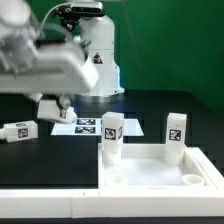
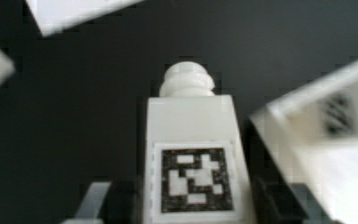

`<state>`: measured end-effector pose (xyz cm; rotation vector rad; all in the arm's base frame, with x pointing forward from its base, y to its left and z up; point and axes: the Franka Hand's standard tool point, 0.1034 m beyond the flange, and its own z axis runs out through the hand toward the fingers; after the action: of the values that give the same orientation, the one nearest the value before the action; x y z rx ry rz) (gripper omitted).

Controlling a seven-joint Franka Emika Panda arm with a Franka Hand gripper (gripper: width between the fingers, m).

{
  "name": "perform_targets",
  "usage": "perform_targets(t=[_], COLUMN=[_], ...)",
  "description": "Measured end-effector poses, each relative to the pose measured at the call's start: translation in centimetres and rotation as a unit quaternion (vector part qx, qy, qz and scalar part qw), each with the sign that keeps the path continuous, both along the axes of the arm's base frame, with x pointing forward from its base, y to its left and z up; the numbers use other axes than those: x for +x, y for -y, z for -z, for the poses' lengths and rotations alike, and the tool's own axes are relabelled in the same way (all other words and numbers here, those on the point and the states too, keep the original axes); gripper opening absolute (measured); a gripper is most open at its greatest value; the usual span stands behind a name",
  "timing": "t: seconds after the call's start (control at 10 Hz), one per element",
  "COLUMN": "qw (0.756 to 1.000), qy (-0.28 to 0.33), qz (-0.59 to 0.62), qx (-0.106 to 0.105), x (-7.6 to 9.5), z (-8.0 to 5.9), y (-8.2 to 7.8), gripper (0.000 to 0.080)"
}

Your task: Assemble square table

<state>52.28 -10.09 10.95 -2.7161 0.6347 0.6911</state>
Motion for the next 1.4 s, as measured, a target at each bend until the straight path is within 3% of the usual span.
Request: perform_targets(t=[0.1,0.5,0.6,0.8,0.9,1.2,1.3,1.4], qw=[0.999,0.986,0.975,0.952,0.938,0.895,0.889,0.889], qy=[0.031,0.148,0.2,0.28,0.316,0.405,0.415,0.416], qz=[-0.012,0.006,-0.011,-0.029,-0.019,-0.012,-0.016,-0.041], qx=[0.006,-0.076,-0.101,-0.119,-0.139,-0.189,-0.195,-0.188], x=[1.7,3.5,6.1,9.3,9.9,10.2,10.0,10.6], z=[-1.8,-2.0,-3.1,-5.7,-5.7,-5.5,-5.3,-5.6], y=[0.2,0.4,-1.6,-5.7,-6.3,-5.8,-6.7,-9.5], gripper=[0.0284,0.0284,0.0284,0.0284,0.0284,0.0284,0.0284,0.0284])
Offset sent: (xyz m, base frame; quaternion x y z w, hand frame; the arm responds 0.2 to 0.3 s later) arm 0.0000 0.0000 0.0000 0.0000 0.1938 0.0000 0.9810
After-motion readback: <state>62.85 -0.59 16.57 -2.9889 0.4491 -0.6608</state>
